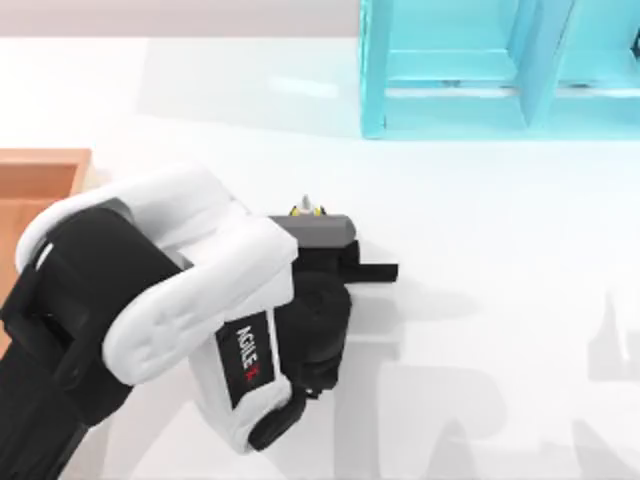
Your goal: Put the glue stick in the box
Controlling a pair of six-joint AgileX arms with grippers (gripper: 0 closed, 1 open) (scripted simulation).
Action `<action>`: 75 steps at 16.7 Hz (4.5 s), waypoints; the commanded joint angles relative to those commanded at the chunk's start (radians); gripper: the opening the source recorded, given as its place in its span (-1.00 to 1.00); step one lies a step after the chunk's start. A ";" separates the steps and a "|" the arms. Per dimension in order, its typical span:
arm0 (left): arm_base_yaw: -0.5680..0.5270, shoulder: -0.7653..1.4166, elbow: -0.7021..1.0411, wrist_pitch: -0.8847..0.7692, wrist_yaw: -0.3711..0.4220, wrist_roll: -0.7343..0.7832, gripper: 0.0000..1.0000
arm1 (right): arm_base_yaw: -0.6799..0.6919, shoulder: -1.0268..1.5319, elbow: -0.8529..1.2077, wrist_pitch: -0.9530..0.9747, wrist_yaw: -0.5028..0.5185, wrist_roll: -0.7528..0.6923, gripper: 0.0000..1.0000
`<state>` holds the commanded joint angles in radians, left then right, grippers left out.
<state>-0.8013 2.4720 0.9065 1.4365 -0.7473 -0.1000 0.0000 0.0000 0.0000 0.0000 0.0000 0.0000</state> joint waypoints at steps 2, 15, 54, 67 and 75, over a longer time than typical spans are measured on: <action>0.000 0.000 0.000 0.000 0.000 0.000 -1.00 | 0.000 0.000 0.000 0.000 0.000 0.000 1.00; 0.004 -0.164 -0.030 -0.147 -0.002 -0.002 -1.00 | 0.000 0.000 0.000 0.000 0.000 0.000 1.00; 1.482 -0.374 0.429 -2.665 1.950 2.430 -1.00 | 0.000 0.000 0.000 0.000 0.000 0.000 1.00; 1.769 -0.256 0.295 -3.120 2.102 2.813 -1.00 | 0.000 0.000 0.000 0.000 0.000 0.000 1.00; 1.785 -0.312 0.266 -2.893 2.069 2.641 -1.00 | 0.000 0.000 0.000 0.000 0.000 0.000 1.00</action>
<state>0.9834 2.1602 1.1721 -1.4567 1.3214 2.5408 0.0000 0.0000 0.0000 0.0000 0.0000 0.0000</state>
